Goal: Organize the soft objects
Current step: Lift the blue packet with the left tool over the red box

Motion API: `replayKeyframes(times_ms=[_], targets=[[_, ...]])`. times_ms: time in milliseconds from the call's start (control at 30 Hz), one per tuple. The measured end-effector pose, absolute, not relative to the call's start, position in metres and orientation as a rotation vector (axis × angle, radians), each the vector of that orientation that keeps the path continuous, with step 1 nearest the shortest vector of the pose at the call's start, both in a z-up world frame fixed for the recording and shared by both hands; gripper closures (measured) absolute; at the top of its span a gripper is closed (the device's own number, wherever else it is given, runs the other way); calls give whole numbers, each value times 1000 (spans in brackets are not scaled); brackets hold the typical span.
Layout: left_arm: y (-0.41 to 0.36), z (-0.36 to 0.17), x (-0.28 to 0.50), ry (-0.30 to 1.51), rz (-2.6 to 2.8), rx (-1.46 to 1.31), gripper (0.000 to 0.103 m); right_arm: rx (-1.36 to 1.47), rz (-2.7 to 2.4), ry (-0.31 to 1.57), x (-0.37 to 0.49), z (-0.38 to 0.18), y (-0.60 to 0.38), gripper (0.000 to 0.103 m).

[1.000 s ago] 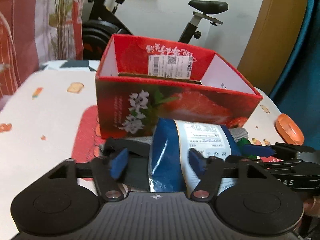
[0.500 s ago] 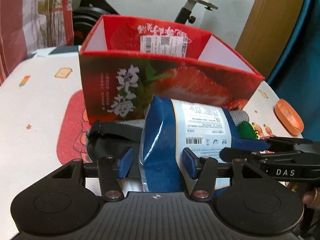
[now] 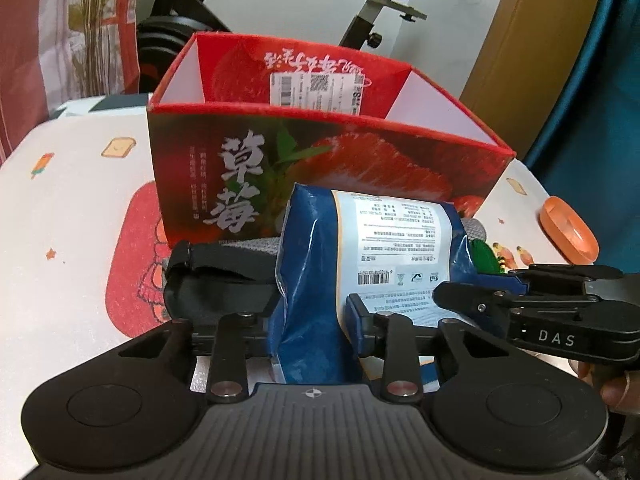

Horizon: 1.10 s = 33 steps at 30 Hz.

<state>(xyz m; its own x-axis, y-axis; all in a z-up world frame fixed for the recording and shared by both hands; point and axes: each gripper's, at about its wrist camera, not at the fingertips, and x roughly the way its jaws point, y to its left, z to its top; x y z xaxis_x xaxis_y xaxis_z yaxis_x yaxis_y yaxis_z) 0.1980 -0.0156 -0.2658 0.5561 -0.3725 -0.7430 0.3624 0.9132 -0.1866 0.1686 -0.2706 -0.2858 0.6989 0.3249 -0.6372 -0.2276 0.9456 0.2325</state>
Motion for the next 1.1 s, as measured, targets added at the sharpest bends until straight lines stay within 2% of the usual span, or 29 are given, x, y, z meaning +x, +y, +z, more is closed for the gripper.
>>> replayKeyframes(times_ms=[633,833,1100], targets=[[-12,-199,178,671,-448,10,68,92,346,550,162,-212,-270,78],[-16,-166,200,632,-460,15,68,88,349,540,199,-173,-274,78],[-19,-146,272,647,-467,-49,68,24,364,602,293,-147,-267,78]])
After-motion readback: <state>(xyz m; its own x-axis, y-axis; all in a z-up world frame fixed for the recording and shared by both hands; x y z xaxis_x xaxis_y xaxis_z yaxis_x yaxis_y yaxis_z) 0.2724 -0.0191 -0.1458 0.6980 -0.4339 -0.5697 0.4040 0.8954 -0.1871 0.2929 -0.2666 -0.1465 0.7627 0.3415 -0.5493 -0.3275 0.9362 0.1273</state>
